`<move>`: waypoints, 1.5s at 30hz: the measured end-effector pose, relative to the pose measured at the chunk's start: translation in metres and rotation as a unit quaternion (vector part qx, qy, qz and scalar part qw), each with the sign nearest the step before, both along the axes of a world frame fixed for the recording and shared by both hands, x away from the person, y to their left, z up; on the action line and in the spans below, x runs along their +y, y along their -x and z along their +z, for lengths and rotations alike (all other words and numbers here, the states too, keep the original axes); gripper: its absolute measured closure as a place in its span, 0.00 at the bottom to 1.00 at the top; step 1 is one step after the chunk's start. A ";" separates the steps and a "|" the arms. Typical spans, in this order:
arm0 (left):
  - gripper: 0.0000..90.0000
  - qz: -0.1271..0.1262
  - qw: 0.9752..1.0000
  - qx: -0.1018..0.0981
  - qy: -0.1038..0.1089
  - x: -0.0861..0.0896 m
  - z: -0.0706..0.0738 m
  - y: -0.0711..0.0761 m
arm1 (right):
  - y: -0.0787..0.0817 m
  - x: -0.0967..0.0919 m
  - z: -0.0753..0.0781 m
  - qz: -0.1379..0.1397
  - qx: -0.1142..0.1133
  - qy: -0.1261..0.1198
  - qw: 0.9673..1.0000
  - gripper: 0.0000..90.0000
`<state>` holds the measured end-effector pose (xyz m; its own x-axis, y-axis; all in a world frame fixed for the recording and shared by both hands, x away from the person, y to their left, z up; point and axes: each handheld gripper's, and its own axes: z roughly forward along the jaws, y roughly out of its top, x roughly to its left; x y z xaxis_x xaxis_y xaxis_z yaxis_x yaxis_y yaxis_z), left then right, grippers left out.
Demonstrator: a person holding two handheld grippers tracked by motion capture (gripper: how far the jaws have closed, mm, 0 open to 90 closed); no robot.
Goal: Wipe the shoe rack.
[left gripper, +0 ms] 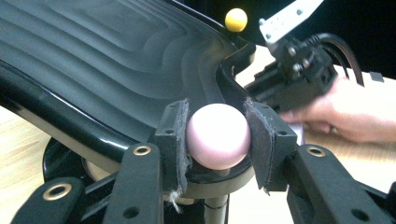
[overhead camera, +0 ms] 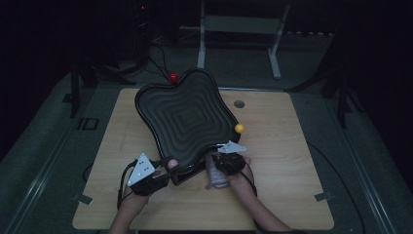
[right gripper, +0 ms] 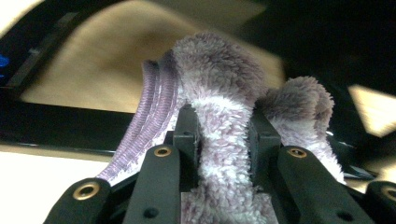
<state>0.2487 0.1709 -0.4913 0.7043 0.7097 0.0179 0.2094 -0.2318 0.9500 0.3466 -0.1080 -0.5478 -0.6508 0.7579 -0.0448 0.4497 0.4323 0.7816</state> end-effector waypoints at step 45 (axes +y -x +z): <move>0.67 -0.003 1.000 0.002 0.004 0.001 0.000 0.000 | -0.019 -0.013 0.000 -0.035 0.037 -0.047 0.998 0.78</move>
<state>0.2492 0.1716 -0.4915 0.7084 0.7058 0.0100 0.2118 -0.2260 0.9508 0.3660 -0.1207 -0.5481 -0.5949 0.8004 0.0737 0.5335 0.3246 0.7810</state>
